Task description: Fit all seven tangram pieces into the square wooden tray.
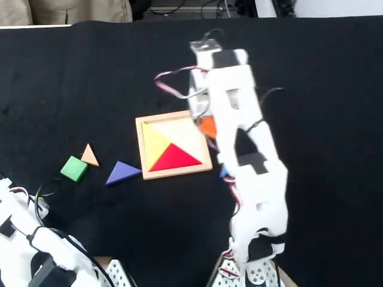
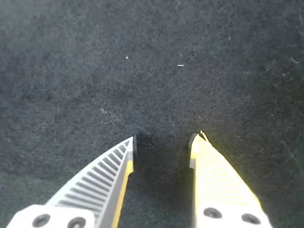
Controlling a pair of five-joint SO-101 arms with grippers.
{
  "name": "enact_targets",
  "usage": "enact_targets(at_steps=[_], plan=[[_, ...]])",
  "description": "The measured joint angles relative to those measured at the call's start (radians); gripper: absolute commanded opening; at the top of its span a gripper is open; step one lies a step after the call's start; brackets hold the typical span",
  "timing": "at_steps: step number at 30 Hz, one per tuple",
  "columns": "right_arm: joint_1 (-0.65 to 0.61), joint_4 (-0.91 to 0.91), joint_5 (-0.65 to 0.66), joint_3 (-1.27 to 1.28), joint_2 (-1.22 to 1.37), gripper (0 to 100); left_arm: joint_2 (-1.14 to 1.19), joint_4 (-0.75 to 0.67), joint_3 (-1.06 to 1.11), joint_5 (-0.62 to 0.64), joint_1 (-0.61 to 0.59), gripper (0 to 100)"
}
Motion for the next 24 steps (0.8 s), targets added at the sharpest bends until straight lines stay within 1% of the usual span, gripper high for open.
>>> enact_targets(at_steps=[4, 11, 15, 24], plan=[[-0.054, -0.026, -0.124, 0.032, 0.0, 1.2, 0.0, 0.0, 0.0, 0.0, 0.0, 20], [-0.061, -0.118, -0.216, 0.095, 0.072, 1.1, 0.0, 0.0, 0.0, 0.0, 0.0, 20], [-0.058, -0.124, -0.232, 0.095, 0.109, 1.1, 0.0, 0.0, 0.0, 0.0, 0.0, 20], [-0.11, -0.124, -0.233, 0.104, 0.115, 1.1, 0.0, 0.0, 0.0, 0.0, 0.0, 20]])
